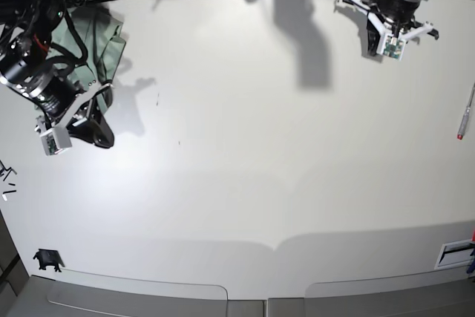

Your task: Fold the T-shirt properly

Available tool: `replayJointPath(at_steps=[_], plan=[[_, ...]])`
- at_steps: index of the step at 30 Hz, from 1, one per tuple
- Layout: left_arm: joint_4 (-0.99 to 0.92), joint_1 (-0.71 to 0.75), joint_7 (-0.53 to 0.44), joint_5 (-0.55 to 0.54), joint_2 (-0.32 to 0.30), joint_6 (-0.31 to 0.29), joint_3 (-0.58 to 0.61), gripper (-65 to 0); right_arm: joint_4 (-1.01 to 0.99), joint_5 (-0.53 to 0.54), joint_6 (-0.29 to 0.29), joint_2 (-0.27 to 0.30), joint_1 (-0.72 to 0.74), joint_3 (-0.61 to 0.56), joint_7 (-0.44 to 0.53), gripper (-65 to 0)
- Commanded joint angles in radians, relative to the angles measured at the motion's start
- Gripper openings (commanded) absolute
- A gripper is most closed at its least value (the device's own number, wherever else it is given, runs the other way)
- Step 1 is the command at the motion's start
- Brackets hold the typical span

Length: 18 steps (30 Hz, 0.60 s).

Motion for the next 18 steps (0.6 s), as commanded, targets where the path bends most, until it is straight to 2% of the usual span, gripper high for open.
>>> replayJointPath(at_steps=[1, 4, 9, 15, 18], plan=[[0.017, 0.029, -0.012, -0.002, -0.006, 0.005, -0.003, -65.0, 0.043, 0.044, 0.018, 0.014, -0.018, 0.007, 0.005, -65.0], [0.017, 0.103, 0.019, -0.001, -0.006, 0.004, -0.003, -65.0, 0.13, 0.121, 0.045, 0.014, -0.114, 0.007, -0.075, -65.0], [0.017, 0.237, 0.077, -0.001, -0.006, 0.004, -0.003, -65.0, 0.272, 0.257, 0.086, 0.014, -0.271, 0.007, -0.264, -65.0], [0.017, 0.394, 0.16, 0.003, -0.015, 0.003, -0.003, -65.0, 0.33, 0.28, 0.086, 0.023, -0.446, 0.007, -0.265, -65.0], [0.017, 0.473, 0.188, 0.052, -0.015, 0.004, -0.003, -65.0, 0.33, 0.28, 0.086, 0.023, -0.539, 0.007, -0.265, -65.0]])
